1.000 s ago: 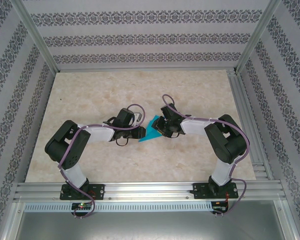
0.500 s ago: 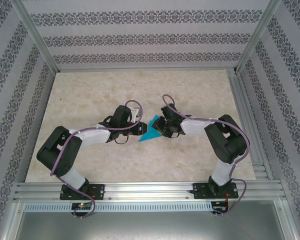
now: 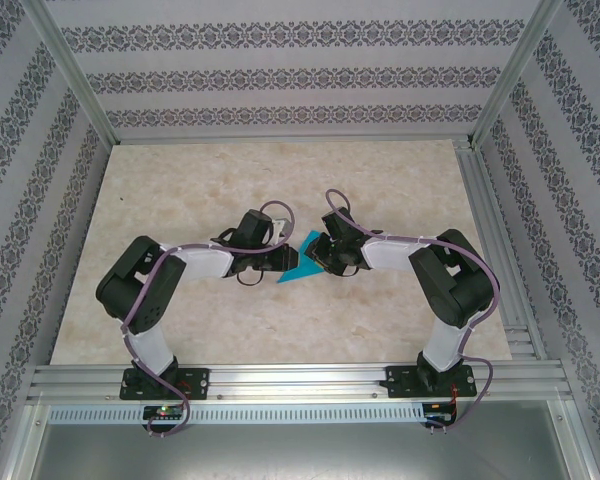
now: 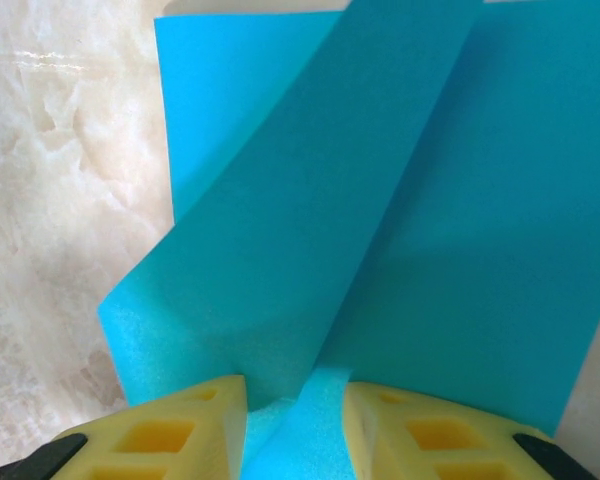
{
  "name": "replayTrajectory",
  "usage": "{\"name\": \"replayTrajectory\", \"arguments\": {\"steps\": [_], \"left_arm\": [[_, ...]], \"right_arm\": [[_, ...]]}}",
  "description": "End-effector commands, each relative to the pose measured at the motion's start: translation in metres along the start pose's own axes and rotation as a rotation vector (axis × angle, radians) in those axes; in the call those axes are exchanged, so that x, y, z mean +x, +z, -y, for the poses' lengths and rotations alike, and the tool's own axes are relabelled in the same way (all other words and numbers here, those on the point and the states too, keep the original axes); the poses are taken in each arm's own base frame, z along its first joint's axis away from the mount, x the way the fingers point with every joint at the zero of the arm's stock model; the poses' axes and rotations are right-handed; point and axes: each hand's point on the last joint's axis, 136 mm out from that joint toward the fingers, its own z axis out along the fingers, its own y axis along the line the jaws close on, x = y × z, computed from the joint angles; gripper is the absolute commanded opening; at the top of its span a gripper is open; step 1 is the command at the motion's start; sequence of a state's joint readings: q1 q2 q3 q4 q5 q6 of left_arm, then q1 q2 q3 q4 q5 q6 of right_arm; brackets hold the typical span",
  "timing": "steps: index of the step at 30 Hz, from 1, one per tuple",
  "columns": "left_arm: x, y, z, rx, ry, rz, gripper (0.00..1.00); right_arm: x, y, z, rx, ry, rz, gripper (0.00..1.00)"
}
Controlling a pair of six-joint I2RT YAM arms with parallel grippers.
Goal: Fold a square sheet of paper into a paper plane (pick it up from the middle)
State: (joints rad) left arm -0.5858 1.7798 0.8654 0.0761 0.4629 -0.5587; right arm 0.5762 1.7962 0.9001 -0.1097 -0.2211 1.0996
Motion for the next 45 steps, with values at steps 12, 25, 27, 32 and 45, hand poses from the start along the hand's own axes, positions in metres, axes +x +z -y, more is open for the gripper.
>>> {"name": "replayTrajectory", "arguments": {"steps": [12, 25, 27, 32, 45], "left_arm": [[0.005, 0.01, -0.012, -0.073, -0.027, -0.033, 0.17], [0.006, 0.014, -0.02, -0.104, -0.034, -0.042, 0.17], [0.006, 0.015, -0.019, -0.102, -0.034, -0.045, 0.17], [0.008, 0.015, -0.021, -0.105, -0.035, -0.054, 0.16], [0.018, 0.02, -0.029, -0.124, -0.043, -0.096, 0.1]], "right_arm": [[0.017, 0.014, 0.106, 0.364, 0.051, -0.008, 0.36], [0.019, 0.016, 0.108, 0.373, 0.045, -0.018, 0.36], [0.02, 0.016, 0.109, 0.376, 0.044, -0.017, 0.36], [0.02, 0.015, 0.108, 0.373, 0.045, -0.015, 0.36], [0.021, 0.015, 0.112, 0.384, 0.051, -0.017, 0.31]]}}
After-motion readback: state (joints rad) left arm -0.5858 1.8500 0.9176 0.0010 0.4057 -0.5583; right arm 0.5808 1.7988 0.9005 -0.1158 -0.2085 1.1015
